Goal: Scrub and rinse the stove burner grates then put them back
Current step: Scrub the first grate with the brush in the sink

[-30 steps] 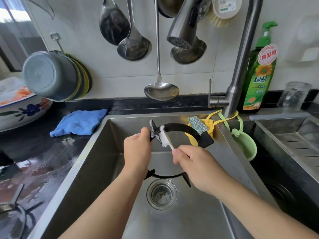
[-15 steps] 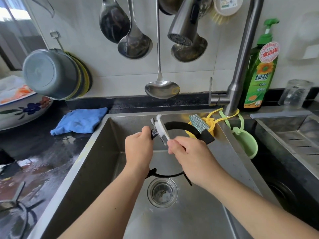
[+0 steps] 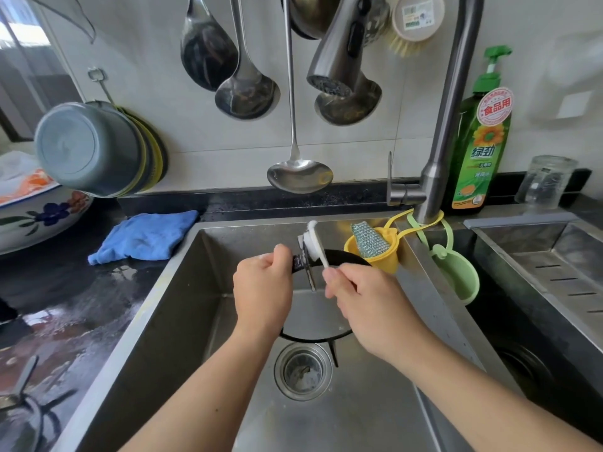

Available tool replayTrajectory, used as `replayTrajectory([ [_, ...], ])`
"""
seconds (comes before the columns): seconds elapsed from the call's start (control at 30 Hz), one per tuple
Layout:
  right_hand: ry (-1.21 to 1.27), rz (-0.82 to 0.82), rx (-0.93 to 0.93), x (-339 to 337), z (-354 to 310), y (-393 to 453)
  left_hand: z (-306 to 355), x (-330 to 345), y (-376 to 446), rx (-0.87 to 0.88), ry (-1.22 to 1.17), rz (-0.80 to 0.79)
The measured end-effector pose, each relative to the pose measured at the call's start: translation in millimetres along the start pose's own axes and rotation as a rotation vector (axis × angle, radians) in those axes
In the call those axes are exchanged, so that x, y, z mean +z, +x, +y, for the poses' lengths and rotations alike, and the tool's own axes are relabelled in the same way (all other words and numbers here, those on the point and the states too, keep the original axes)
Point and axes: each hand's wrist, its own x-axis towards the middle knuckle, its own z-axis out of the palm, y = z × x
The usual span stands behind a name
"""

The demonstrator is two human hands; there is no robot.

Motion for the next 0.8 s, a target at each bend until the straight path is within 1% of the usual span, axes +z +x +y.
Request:
replayTrajectory([
  [0.1,0.008,-0.094,0.046,0,6,-10,-2,-4,3,-0.011,0.037,0.062],
  [0.13,-0.003,-0.103,0.047,1,5,-11,-3,-5,6,-0.012,0.042,0.074],
  [0.17,-0.025,-0.085,0.041,2,3,-10,-4,-4,7,-0.007,0.047,0.074],
  [0.27,-0.128,0.052,0.009,5,1,0,-7,0,6,0.012,0.062,0.022],
  [0.33,-0.178,0.105,0.015,4,3,4,-9,3,5,-0.026,0.049,0.001],
  [0.47,-0.210,0.109,0.027,6,6,-2,-14,4,7,-0.123,-0.028,0.003],
  [0.57,-0.227,0.111,0.021,12,2,0,-12,7,3,-0.118,-0.050,-0.026],
  [0.67,-0.325,0.212,0.124,2,7,6,-12,9,3,-0.130,-0.064,-0.007],
  [0.73,-0.348,0.276,0.189,-5,11,8,-14,8,5,-0.146,-0.084,0.011],
  [0.8,-0.317,0.258,0.159,-3,9,8,-15,9,6,-0.147,-0.094,0.012],
])
